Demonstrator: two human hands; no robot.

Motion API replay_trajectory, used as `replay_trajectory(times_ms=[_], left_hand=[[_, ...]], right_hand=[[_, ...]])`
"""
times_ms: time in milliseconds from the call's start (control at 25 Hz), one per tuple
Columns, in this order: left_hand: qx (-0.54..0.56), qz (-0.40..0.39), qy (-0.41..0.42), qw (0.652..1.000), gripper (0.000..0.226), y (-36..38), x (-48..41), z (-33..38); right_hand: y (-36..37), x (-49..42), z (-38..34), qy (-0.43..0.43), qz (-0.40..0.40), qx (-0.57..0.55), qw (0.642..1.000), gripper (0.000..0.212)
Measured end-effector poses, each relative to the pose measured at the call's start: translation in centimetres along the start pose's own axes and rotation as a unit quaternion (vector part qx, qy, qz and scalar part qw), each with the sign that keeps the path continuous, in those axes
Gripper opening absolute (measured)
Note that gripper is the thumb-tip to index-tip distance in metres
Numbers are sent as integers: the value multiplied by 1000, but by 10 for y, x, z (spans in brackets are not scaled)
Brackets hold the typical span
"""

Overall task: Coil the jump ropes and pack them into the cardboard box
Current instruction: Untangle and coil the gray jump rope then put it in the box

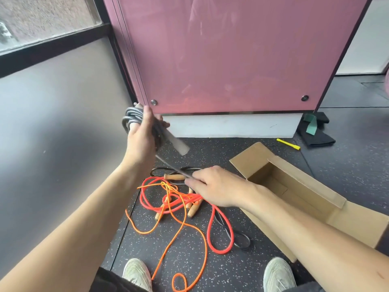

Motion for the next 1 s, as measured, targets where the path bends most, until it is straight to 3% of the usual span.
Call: replay_trajectory(times_ms=[40,80,120,160,280,360,520,600,640,720,800,920,1000], left_hand=[[-212,11,48,976,32,-10,-1,5],[-393,-4,71,917,37,-10,1,5],[-504,-42,64,860,44,-8,2,-2],[-529,-100,31,842,53,-4,6,-13],[-353,-300,-117,879,57,26,40,-43],[-256,-395,-195,860,56,49,68,-51],[-121,-473,-222,844,34,82,91,-39],[-28,-498,-242,832,28,92,98,-31],[24,-499,-264,825,30,93,100,-29],[70,-469,-295,830,36,91,97,-34],[36,-421,-283,861,33,88,90,-40],[-49,-335,-233,912,19,86,80,-41],[-136,-268,-175,938,24,78,68,-42]], right_hand=[[-2,3,-11,-32,5,31,999,45],[-12,7,-20,-61,31,46,997,43],[-27,10,-23,-84,75,45,993,40],[-46,14,-21,-96,132,37,986,35],[-95,21,5,-97,258,-12,961,30],[-106,21,18,-107,289,-58,950,28],[-105,18,14,-151,327,-115,926,23],[-91,7,16,-126,258,-214,934,21],[-78,2,14,-106,194,-301,928,20],[-54,-1,10,-58,115,-476,870,23],[-50,4,17,20,179,-489,854,24],[-65,21,26,108,339,-379,854,30],[-77,28,30,131,394,-313,854,29]])
Point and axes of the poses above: each hand's wrist, its own x-axis away from the middle knuckle, its own y-axis out of the palm, z = x × y, the point moved 10 cm from there along -x, towards the middle knuckle
